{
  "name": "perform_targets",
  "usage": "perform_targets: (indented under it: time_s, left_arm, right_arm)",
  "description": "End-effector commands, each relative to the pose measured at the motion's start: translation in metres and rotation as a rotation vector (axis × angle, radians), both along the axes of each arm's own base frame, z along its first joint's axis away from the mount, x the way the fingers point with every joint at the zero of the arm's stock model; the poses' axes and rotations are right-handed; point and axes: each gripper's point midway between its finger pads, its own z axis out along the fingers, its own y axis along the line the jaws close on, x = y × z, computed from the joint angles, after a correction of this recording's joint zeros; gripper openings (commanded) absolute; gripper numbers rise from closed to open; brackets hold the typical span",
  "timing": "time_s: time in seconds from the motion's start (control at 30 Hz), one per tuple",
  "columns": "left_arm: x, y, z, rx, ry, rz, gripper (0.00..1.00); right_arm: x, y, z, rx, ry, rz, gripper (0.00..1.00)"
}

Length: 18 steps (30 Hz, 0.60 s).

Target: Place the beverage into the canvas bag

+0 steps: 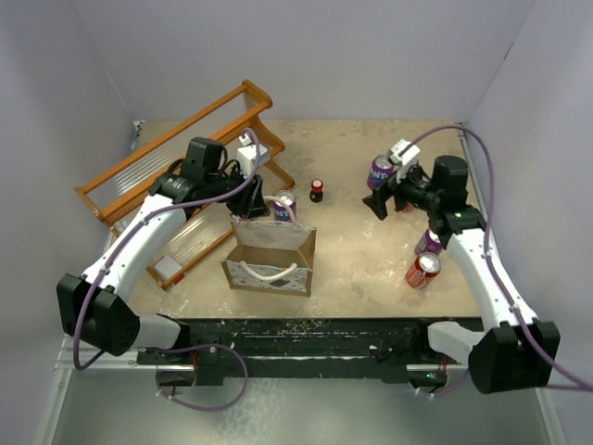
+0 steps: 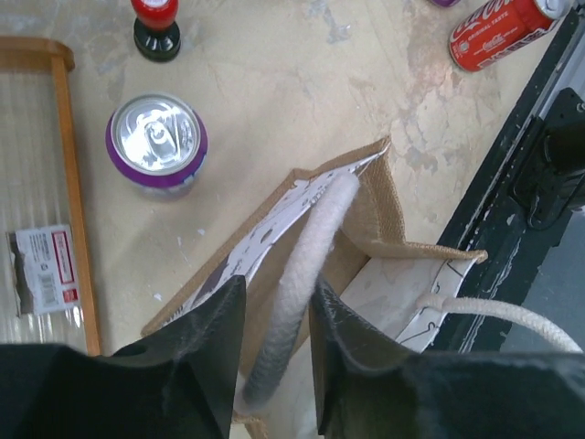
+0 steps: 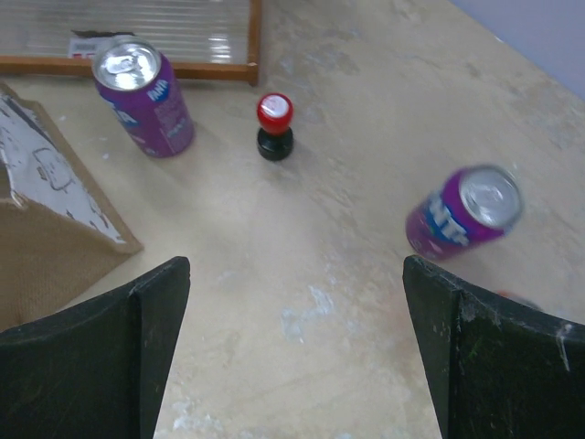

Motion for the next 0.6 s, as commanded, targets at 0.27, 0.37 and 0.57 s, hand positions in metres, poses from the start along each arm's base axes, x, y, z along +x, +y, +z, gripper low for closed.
perform_targets:
  time_s: [0.27,0.37,0.57]
  left_arm:
    - [-0.035,0.026,0.041,0.034,-0.356,-0.104,0.97]
    - [-0.037,0.034,0.052,0.029,-0.383,-0.090,0.99]
    - [-0.032,0.061,0.073,-0.007,-0.414,-0.002,0.99]
  right_arm:
    - [0.075,0.125,0.038,0.071,-0.077,0.158,0.95]
    - [0.084,0.160,0.025,0.056,-0.030,0.209,0.95]
    - [0.080,0.220,-0.004,0.002,0.047,0.301,1.00]
